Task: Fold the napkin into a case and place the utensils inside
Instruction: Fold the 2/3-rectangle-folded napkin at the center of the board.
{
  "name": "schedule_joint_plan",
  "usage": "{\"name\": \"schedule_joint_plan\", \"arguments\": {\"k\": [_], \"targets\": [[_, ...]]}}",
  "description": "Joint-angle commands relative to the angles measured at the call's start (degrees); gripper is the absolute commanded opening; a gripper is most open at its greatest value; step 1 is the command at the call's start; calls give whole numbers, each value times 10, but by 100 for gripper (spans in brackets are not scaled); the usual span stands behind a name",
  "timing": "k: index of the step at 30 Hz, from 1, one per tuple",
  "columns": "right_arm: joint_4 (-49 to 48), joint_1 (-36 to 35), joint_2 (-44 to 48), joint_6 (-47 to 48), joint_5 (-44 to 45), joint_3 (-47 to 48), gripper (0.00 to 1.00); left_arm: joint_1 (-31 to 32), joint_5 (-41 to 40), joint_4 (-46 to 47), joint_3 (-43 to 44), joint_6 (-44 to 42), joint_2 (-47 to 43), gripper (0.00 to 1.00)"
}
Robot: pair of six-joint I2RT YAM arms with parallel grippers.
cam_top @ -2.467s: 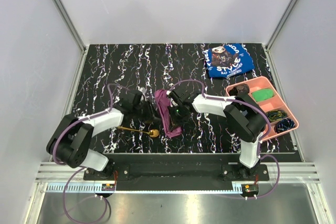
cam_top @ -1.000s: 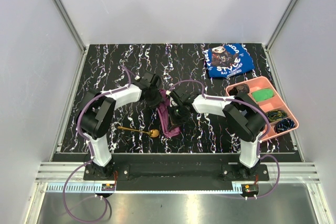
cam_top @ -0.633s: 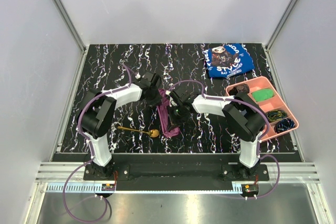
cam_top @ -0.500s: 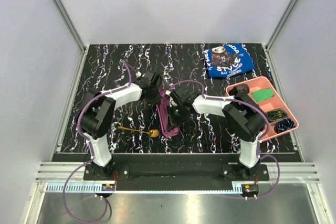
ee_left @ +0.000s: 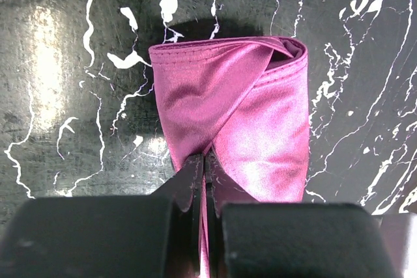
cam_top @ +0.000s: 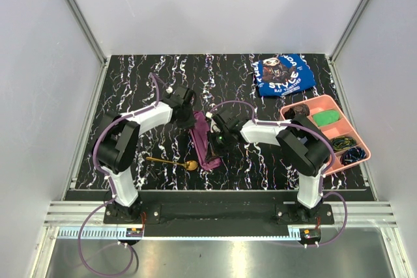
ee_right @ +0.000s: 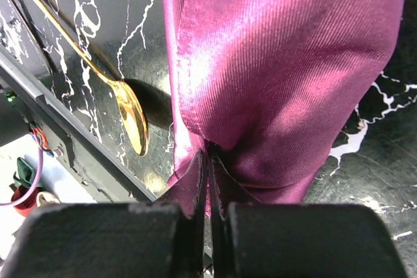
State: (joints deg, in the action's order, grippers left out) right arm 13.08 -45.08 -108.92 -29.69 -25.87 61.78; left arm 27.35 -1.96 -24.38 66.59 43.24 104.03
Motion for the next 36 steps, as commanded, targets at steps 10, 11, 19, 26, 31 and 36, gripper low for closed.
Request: {"name": "schedule_joint_plan", "arguments": {"k": [10,11,19,26,31,36], "targets": [[52,-4,-32,20,25,-12,0,-16,10,40,-16,17,-82,43],[52,-4,-32,21,27,-11,0,-15,16,45,-15,29,-78,43],[52,-4,-33,21,26,-12,0,-10,77,71,7,58,-24,24],[53,-4,-34,19,25,-10,0,10,35,48,3,70,-10,29],[52,-4,-34,19,25,-12,0,14,22,41,-9,79,-5,31],[54,-4,-34,18,26,-11,0,19,-6,32,-10,79,-8,31]]}}
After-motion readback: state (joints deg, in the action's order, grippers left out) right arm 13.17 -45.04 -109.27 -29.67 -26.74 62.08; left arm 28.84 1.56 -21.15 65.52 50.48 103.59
